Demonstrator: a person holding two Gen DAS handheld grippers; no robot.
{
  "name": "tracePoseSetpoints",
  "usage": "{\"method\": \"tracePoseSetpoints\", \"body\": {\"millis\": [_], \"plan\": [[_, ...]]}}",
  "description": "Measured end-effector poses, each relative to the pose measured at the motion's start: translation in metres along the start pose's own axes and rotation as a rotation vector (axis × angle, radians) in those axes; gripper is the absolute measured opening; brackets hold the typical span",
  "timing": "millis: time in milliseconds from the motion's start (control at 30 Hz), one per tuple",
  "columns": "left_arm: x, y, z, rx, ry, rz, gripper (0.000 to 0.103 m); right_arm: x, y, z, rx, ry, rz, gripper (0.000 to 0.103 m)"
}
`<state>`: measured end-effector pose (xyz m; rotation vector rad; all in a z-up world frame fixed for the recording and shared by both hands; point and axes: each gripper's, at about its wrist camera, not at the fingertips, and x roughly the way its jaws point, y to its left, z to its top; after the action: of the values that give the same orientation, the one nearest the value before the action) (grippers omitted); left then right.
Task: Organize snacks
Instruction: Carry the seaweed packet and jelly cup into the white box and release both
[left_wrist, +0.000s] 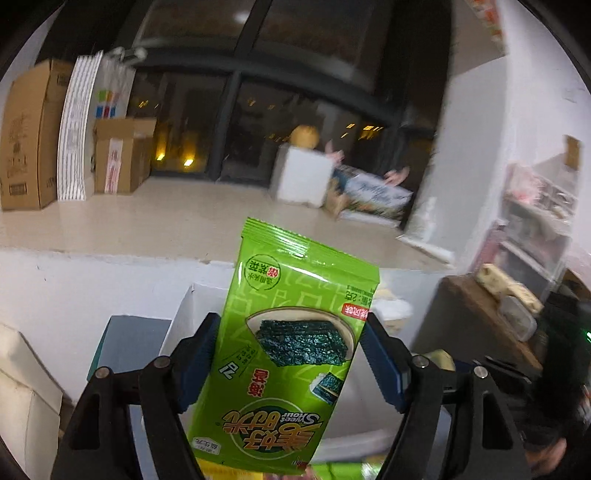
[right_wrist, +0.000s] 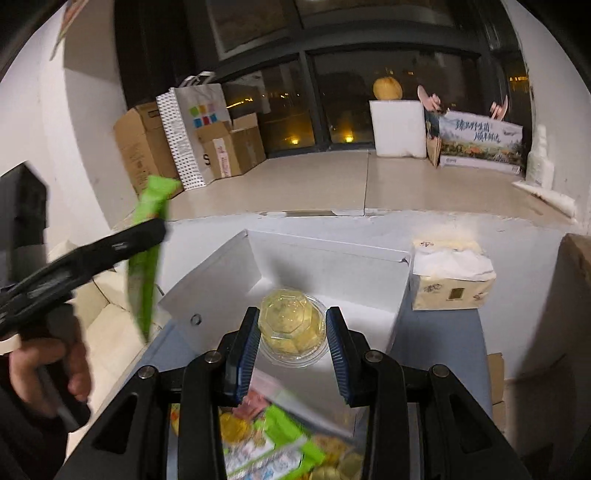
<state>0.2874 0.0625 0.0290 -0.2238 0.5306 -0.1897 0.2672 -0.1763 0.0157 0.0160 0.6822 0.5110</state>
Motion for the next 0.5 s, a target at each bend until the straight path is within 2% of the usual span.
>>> {"method": "tracePoseSetpoints", "body": {"millis": [67,100,133,167,200,233,333,500], "plan": [[0.025,0.007,0.005,-0.026,0.037,0.020,0.088,0.021,-0.001,0.005,-0.006,0.044,-0.025,0.040],[0.032,0.008,0.006,-0.024,0.046,0.037,0.098,0.029,-0.004,0.006,0.003,0.067,-0.032,0.040],[0.039,0.010,0.006,-0.021,0.058,0.062,0.103,0.035,-0.006,0.005,0.024,0.083,-0.032,0.047],[0.044,0.011,0.004,-0.023,0.072,0.074,0.103,0.036,-0.008,0.005,0.045,0.093,-0.027,0.058],[0.046,0.012,0.002,-0.032,0.083,0.081,0.103,0.037,-0.012,0.004,0.071,0.102,-0.025,0.085],[0.047,0.013,-0.001,-0.043,0.093,0.084,0.103,0.034,-0.016,0.003,0.107,0.086,-0.033,0.098],[0.046,0.010,-0.009,-0.028,0.120,0.085,0.103,0.030,-0.024,0.000,0.138,0.059,-0.042,0.099],[0.031,0.008,-0.020,0.001,0.114,0.091,0.103,0.017,-0.022,-0.005,0.139,0.043,-0.054,0.099]]}}
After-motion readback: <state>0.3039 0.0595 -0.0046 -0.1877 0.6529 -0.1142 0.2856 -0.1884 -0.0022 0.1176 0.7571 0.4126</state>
